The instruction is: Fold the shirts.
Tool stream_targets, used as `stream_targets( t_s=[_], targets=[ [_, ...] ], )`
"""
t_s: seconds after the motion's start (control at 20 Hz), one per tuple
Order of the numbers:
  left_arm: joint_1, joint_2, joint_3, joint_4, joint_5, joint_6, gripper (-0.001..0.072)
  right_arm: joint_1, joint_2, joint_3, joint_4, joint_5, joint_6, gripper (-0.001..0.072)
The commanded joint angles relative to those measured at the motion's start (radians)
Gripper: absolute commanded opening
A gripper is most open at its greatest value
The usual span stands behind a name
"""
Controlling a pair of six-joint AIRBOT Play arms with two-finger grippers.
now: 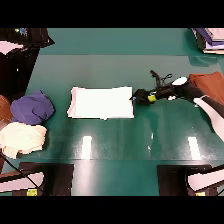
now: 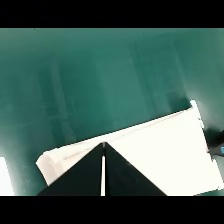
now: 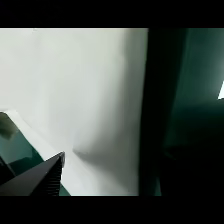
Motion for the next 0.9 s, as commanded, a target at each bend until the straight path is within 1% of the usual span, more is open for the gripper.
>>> stream_targets(
  t_s=[0.0, 0.05, 0.1, 0.15, 0.2, 0.25, 0.3, 0.35, 0.5, 0.7, 0.85],
  targets=[
    [0.001, 0.000, 0.000, 0.000, -0.014, 0.000, 0.0025, 0.090, -0.114, 0.092, 0.079, 0.037, -0.019, 0.0661],
    [0.001, 0.000, 0.000, 0.000, -0.019, 0.000, 0.0026, 0.115, -0.133, 0.123, 0.079, 0.039, -0.019, 0.0649],
    [0.001, 0.000, 0.000, 0.000, -0.026, 0.000, 0.0026, 0.138, -0.144, 0.146, 0.078, 0.031, -0.019, 0.0563],
    [0.001, 0.000, 0.000, 0.000, -0.035, 0.000, 0.0025, 0.157, -0.149, 0.166, 0.078, 0.014, -0.020, 0.0460],
    [0.001, 0.000, 0.000, 0.000, -0.042, 0.000, 0.0026, 0.169, -0.149, 0.180, 0.074, -0.006, -0.021, 0.0324],
    [0.001, 0.000, 0.000, 0.000, -0.042, 0.000, 0.0025, 0.174, -0.149, 0.195, 0.075, -0.013, -0.035, 0.0163],
    [0.001, 0.000, 0.000, -0.003, -0.042, 0.000, 0.0026, 0.174, -0.149, 0.212, 0.075, -0.014, -0.051, 0.0037],
    [0.001, 0.000, 0.000, -0.007, -0.043, -0.001, 0.0026, 0.166, -0.148, 0.232, 0.072, -0.014, -0.054, 0.0018],
    [-0.037, 0.000, 0.000, -0.007, -0.042, 0.000, 0.0025, 0.095, -0.129, 0.293, 0.069, -0.004, -0.048, 0.0017],
    [-0.139, 0.000, 0.000, -0.007, 0.003, -0.001, 0.0026, -0.133, -0.041, 0.352, 0.061, 0.000, -0.003, 0.0017],
    [-0.205, 0.000, 0.000, -0.007, 0.046, -0.001, 0.0026, -0.325, 0.019, 0.401, 0.010, 0.003, 0.012, 0.0017]
  ],
)
